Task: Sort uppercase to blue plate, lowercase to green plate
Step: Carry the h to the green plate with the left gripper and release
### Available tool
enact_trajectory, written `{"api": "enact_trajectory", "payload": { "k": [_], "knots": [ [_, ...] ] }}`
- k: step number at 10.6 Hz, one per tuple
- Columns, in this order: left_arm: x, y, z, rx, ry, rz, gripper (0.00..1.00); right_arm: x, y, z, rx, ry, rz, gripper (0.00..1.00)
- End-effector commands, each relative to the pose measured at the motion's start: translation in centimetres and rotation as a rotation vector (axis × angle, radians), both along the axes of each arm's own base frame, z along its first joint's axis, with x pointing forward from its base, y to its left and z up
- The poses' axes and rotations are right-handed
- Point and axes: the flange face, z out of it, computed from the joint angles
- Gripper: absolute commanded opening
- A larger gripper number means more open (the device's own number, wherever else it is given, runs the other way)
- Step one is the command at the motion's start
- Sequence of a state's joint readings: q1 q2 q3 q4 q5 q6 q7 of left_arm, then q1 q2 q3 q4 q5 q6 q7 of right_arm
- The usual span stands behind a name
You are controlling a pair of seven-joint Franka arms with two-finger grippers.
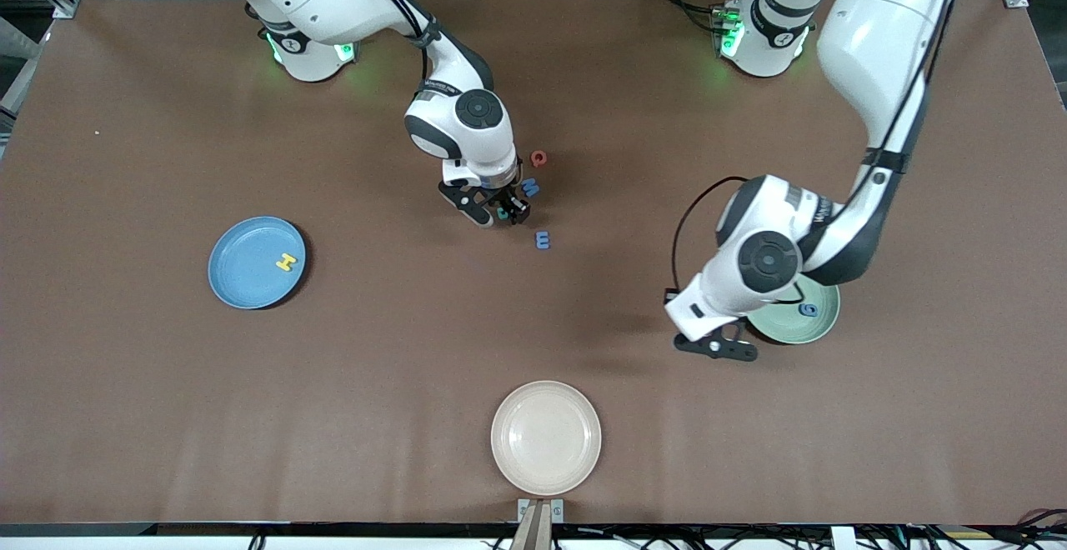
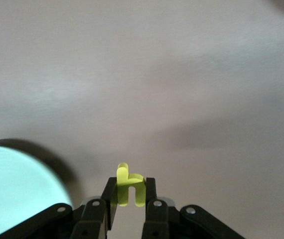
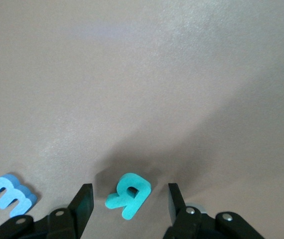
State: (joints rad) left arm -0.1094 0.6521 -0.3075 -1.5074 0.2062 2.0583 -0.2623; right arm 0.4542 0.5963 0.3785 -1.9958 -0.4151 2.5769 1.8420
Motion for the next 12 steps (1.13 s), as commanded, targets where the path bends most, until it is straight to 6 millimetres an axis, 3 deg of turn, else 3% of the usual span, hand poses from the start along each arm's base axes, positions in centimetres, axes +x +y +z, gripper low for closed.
{"api": "enact_trajectory", "payload": {
  "k": [1,6,12],
  "knots": [
    [-0.2,3.0,1.8,0.008,0.014,-0.062,0.00,0.0,0.8,-0.4,0.000,-0.012,-0.010,0.69],
    [0.7,9.6,1.2,0.008,0.080,-0.174,0.00,-0.1,0.8,-0.7,-0.007,-0.018,0.010,0.55],
    [0.4,12.5,-0.2,0.010,0.117,-0.204,0.00,-0.1,0.8,-0.7,-0.007,-0.024,0.020,0.43]
  ]
}}
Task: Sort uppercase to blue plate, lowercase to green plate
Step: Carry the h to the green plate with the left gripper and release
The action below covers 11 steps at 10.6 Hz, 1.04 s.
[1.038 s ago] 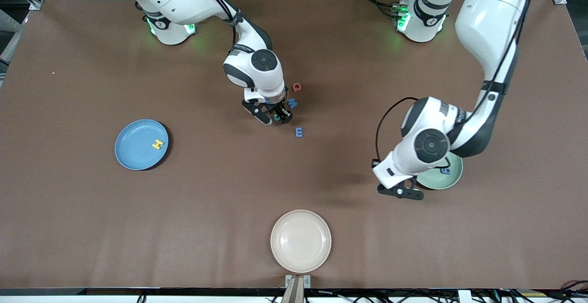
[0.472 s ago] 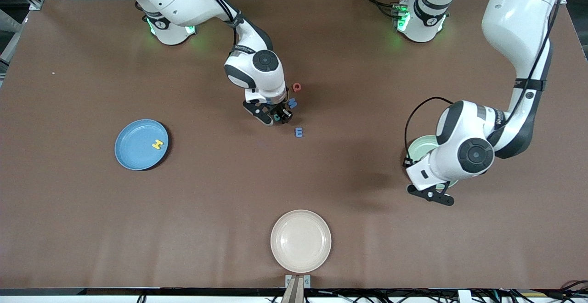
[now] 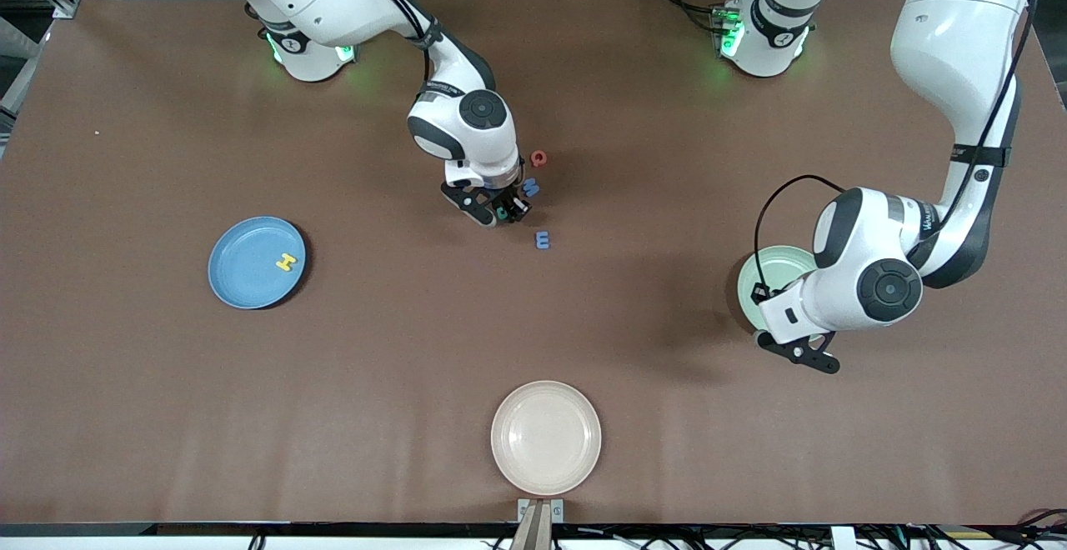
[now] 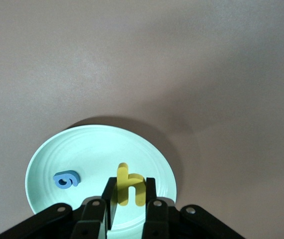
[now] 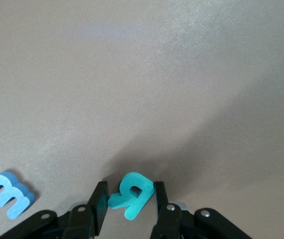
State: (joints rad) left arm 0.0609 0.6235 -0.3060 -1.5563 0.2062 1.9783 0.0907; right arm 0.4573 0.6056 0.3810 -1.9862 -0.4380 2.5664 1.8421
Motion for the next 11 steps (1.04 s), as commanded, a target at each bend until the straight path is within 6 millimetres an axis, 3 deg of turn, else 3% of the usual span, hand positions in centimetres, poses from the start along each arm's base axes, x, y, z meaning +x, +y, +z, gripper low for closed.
{"api": "enact_trajectory", "payload": {
  "k": [1,4,8,11],
  "knots": [
    [-0.9,0.9,0.5,0.010,0.028,-0.013,0.00,0.1,0.5,-0.5,0.004,-0.021,0.000,0.42],
    [-1.1,2.7,-0.4,0.015,0.058,0.011,0.00,0.1,0.5,-0.5,0.004,-0.021,-0.002,0.39],
    [-1.1,3.5,-1.0,0.019,0.068,0.023,0.00,0.7,0.2,0.4,0.009,-0.033,-0.002,0.39],
    [-2.4,4.5,-3.8,0.034,0.116,0.034,0.00,2.7,-0.8,1.3,0.010,-0.046,0.040,0.38]
  ]
}}
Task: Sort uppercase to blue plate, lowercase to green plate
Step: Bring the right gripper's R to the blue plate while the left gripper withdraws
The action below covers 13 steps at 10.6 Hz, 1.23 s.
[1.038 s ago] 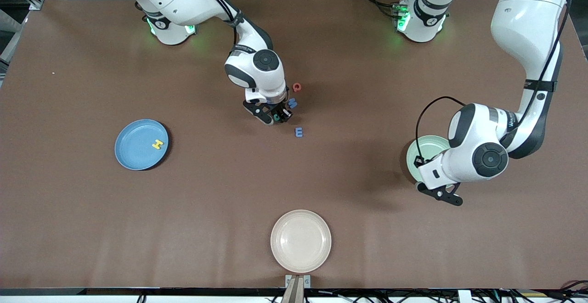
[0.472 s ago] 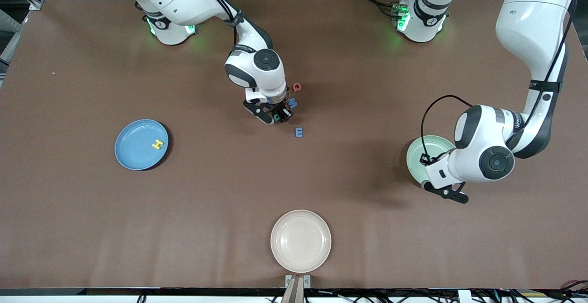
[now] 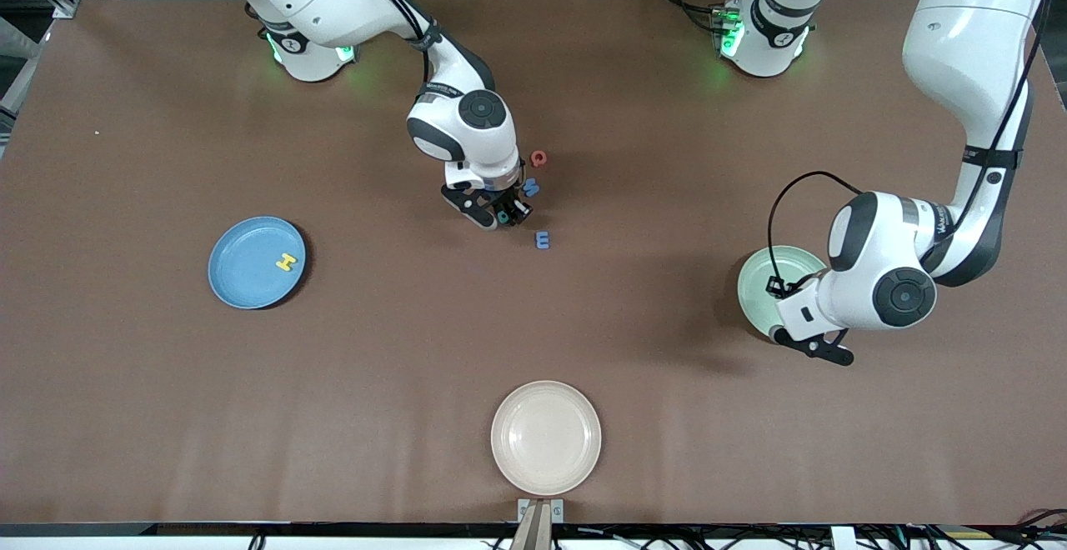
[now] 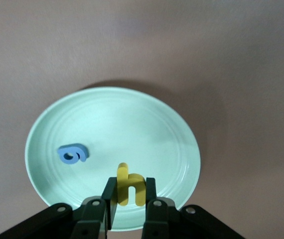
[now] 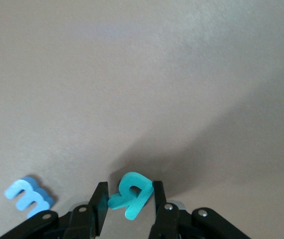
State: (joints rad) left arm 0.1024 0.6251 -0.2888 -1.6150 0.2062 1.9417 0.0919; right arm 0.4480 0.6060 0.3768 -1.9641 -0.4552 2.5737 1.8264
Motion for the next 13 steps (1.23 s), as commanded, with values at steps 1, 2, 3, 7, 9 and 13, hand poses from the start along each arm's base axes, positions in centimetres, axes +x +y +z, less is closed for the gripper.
{"api": "enact_trajectory", "payload": {
  "k": [1,2,3,7,9,13],
  "knots": [
    [-1.3,1.2,-1.8,0.008,0.033,-0.001,0.00,1.9,-1.3,0.7,0.000,-0.014,0.040,0.38],
    [-1.8,1.3,-3.0,0.008,0.033,0.006,0.00,2.4,-1.9,0.6,-0.004,-0.011,0.062,0.38],
    [-2.2,1.5,-3.8,0.006,0.029,0.008,0.00,3.4,-3.3,0.4,-0.013,-0.009,0.095,0.38],
    [-2.2,2.4,-4.4,0.010,0.031,0.024,1.00,9.0,-11.8,0.5,-0.095,0.026,0.271,0.38],
    [-1.9,1.9,-3.8,0.002,0.019,0.031,1.00,11.2,-16.4,1.3,-0.155,0.069,0.385,0.38],
    [-1.3,-7.4,1.0,-0.005,-0.078,0.110,1.00,12.9,-24.0,5.2,-0.269,0.176,0.573,0.38]
  ]
}}
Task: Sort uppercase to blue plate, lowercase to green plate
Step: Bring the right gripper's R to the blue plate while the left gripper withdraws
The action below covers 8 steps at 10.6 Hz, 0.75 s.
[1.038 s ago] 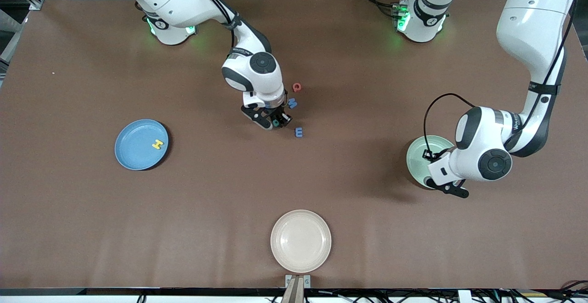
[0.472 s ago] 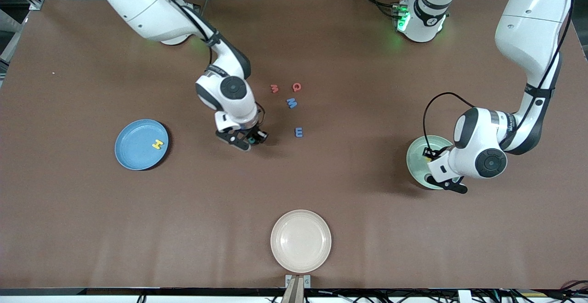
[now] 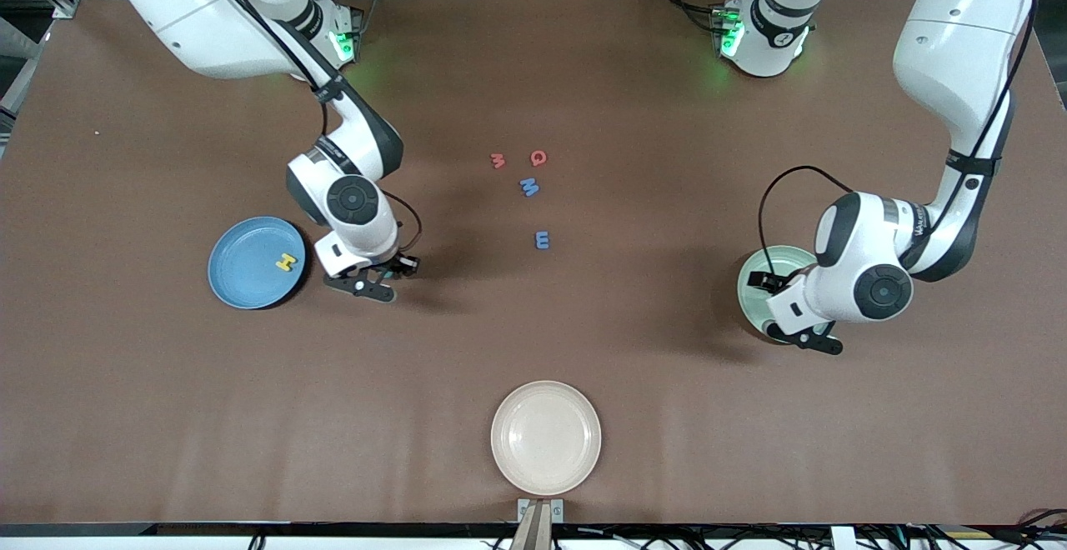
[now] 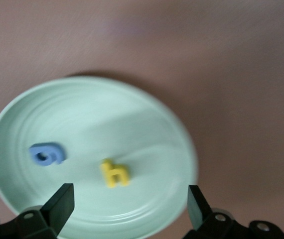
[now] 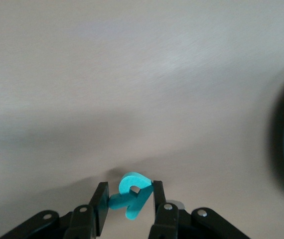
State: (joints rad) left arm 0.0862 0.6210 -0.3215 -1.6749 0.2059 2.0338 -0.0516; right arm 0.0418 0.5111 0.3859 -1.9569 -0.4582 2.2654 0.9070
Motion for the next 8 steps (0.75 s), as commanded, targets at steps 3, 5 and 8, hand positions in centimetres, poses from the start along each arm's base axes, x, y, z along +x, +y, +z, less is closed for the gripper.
{"api": "enact_trajectory", "payload": {
  "k": [3,5,8],
  "knots": [
    [-2.0,-13.3,4.5,-0.006,-0.079,0.062,1.00,0.3,-9.6,4.0,0.034,0.107,0.170,0.38],
    [-4.7,-20.7,5.0,0.018,-0.118,0.018,1.00,1.4,-15.9,4.2,0.072,0.158,0.243,0.38],
    [-8.6,-28.7,3.8,0.013,-0.152,0.043,1.00,1.7,-23.8,3.7,0.062,0.200,0.325,0.38]
  ]
}}
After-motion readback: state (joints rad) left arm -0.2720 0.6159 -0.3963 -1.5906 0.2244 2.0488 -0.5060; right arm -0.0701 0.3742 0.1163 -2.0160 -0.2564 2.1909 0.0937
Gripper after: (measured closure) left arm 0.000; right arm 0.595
